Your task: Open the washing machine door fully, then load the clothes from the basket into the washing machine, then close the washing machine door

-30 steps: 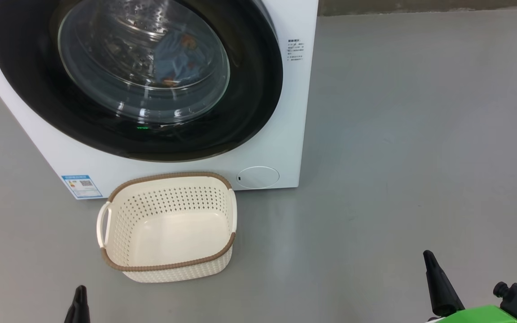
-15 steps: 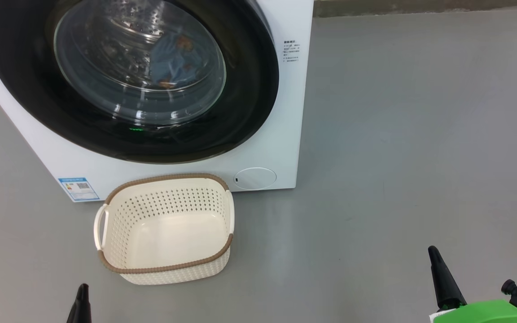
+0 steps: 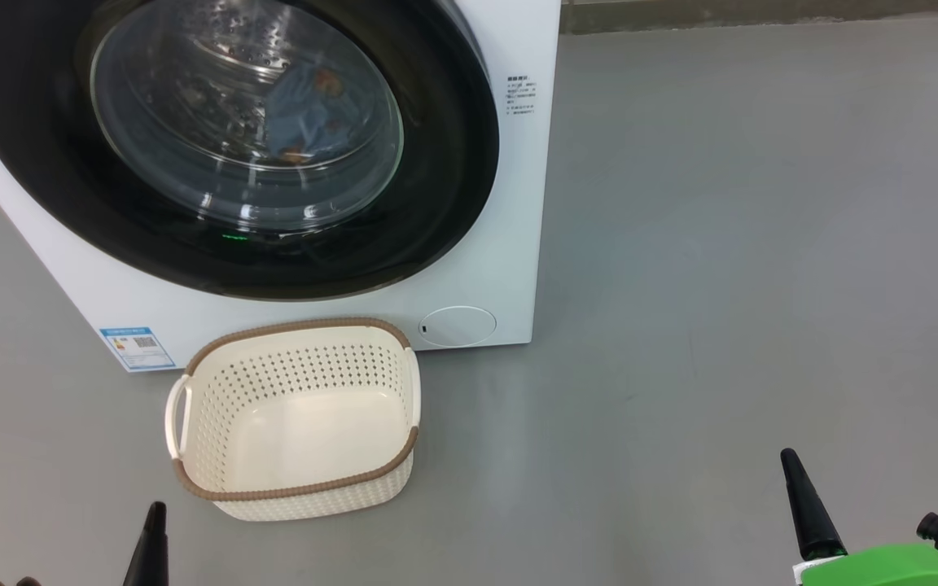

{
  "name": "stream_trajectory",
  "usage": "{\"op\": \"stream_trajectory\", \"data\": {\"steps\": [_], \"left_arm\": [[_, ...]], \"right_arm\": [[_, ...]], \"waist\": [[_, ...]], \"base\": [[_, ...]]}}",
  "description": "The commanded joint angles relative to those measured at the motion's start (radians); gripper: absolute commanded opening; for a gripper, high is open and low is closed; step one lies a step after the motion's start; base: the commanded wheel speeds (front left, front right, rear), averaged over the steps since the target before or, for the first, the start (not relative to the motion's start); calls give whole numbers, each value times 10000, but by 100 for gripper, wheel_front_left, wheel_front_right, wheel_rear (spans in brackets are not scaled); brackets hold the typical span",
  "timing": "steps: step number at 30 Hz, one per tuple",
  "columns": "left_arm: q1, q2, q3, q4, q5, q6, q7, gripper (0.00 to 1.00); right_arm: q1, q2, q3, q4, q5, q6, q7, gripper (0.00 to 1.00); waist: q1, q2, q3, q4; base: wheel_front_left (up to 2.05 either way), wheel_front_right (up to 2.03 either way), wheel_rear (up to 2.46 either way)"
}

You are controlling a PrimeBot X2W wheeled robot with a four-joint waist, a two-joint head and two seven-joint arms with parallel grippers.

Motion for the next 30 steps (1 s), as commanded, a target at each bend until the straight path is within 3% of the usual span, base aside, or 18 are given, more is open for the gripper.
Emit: {"op": "stream_trajectory", "data": {"steps": [1,30], "left_arm": [[-544,135,198,-173,-329,-11,100,0],[-1133,111,257,116,-3561,-15,959,0]], "right_arm": [[-546,-112,68,-207,401,-36,97,0],[-918,-122,-177,-21,3406,-51,958,0]], "waist": [[0,0,-4,-13],[0,0,-71,-219]], "base": [[0,0,0],[0,0,0]]}}
